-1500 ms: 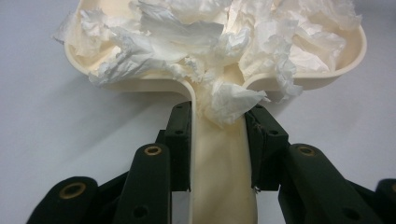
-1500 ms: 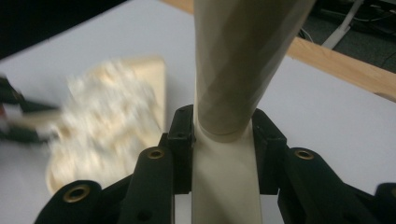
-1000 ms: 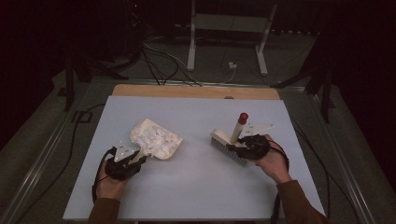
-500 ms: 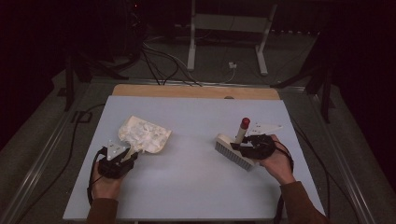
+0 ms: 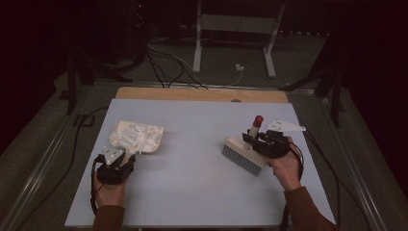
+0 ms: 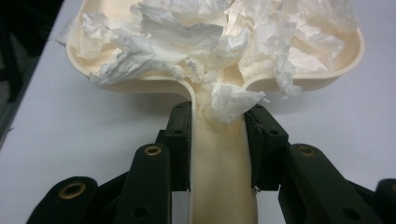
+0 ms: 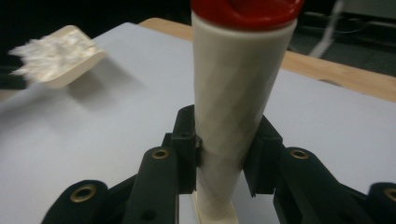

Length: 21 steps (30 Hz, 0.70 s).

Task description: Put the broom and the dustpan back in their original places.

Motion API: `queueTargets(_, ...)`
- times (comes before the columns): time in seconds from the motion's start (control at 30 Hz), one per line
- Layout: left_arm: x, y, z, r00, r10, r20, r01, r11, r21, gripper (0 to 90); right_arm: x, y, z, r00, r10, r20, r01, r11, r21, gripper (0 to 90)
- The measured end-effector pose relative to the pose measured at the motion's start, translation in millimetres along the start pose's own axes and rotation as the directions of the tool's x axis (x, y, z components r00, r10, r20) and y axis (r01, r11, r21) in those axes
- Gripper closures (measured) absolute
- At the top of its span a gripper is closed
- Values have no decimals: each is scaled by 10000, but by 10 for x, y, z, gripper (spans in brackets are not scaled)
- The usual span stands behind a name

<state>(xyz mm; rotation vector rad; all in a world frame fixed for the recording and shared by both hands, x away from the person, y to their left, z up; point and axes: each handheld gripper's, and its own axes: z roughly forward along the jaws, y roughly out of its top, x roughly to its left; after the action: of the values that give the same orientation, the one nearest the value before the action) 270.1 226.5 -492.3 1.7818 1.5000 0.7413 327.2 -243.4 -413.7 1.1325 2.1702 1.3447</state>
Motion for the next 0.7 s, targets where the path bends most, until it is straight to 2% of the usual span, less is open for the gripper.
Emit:
queueTargets(0.07, 9, -13, 5, 9998, -169, -82, 169, 9999, 18, 667, -40, 5, -68, 9977, -263, -627, 277, 9994, 216, 700)
queueTargets(0.13, 9, -21, 7, 9995, -233, -211, 234, 9997, 52, 667, -61, 8, -134, 9940, -474, -986, 513, 9980, 375, 700)
queueTargets(0.23, -1, -29, 15, 9992, -287, -292, 290, 9995, 97, 667, -94, 27, -257, 9818, -964, -1634, 1109, 9904, 823, 701)
queueTargets(0.27, -9, -33, 17, 9990, -300, -324, 305, 9995, 124, 667, -113, 32, -294, 9782, -960, -1839, 1139, 9895, 895, 701)
queueTargets(0.37, -28, -46, 25, 9983, -377, -451, 387, 9990, 211, 667, -187, 47, -382, 9671, -756, -2429, 1085, 9862, 1250, 701)
queueTargets(0.43, -39, -53, 33, 9978, -435, -502, 449, 9986, 263, 667, -238, 53, -409, 9626, -739, -2608, 1188, 9798, 1608, 701)
queueTargets(0.5, -51, -56, 40, 9972, -478, -579, 497, 9982, 323, 667, -282, 55, -420, 9584, -503, -2811, 1100, 9735, 2007, 701)
queueTargets(0.53, -63, -57, 52, 9968, -521, -604, 543, 9979, 352, 667, -304, 54, -418, 9550, -374, -2944, 1035, 9717, 2123, 701)
queueTargets(0.6, -83, -60, 67, 9964, -499, -683, 528, 9978, 413, 667, -371, 42, -384, 9410, 7, -3384, 895, 9639, 2509, 701)
queueTargets(0.67, -107, -67, 99, 9963, -482, -709, 517, 9975, 487, 667, -426, 28, -328, 9333, 220, -3584, 875, 9541, 2864, 701)
queueTargets(0.7, -119, -70, 111, 9961, -469, -751, 509, 9973, 528, 666, -461, 22, -283, 9364, 189, -3503, 897, 9524, 2914, 700)
